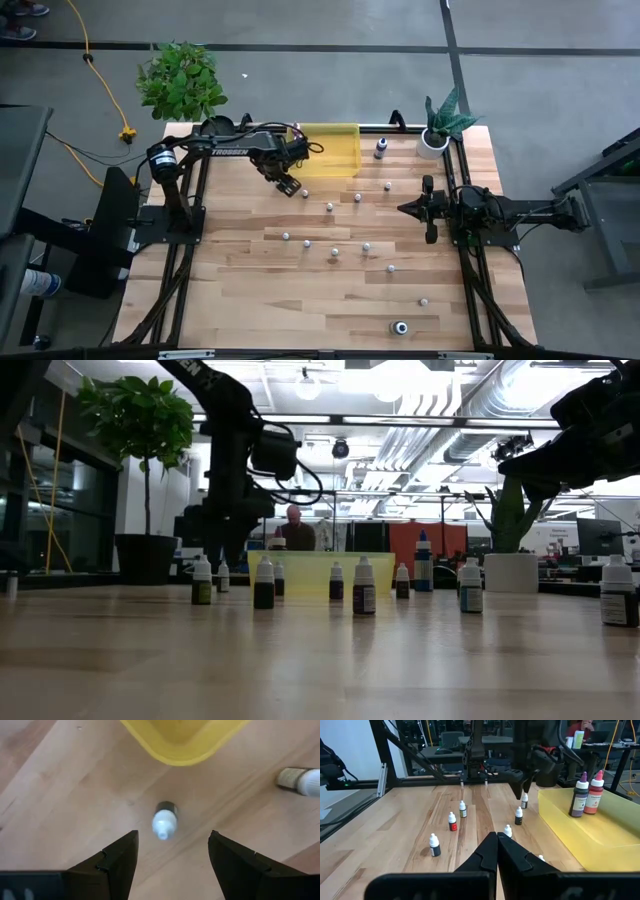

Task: Pick & Place food coloring
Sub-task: Put the right small black food coloring bottle into the yellow container

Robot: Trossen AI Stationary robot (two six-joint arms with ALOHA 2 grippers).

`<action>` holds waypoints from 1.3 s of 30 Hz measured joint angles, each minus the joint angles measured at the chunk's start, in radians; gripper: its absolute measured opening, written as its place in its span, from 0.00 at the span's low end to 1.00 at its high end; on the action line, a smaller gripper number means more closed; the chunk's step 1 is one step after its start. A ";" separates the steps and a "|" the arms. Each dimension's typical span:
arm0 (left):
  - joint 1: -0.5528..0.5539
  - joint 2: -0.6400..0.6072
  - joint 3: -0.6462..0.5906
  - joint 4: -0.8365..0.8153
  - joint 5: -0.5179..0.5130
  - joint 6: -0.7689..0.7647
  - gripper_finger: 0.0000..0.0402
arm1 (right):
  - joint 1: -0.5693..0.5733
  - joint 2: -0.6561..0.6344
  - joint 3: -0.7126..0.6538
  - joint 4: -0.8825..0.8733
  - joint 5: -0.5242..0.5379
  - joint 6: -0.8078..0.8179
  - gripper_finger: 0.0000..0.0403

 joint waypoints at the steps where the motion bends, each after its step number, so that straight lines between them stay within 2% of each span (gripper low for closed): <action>1: 0.001 0.000 -0.001 0.004 0.000 0.003 0.57 | 0.000 0.000 0.000 0.000 0.000 0.000 0.00; 5: 0.006 0.000 -0.001 0.008 -0.002 0.011 0.56 | 0.000 0.000 0.000 0.000 0.000 0.000 0.00; 13: 0.019 0.009 -0.001 0.023 -0.007 0.023 0.43 | 0.000 0.000 0.000 0.000 0.000 0.000 0.00; 18: 0.025 0.009 -0.001 0.025 -0.013 0.038 0.38 | 0.000 0.000 0.000 0.000 0.000 0.000 0.00; 39: 0.024 0.036 -0.001 0.026 0.005 0.061 0.38 | 0.000 0.000 0.000 0.000 0.000 0.000 0.00</action>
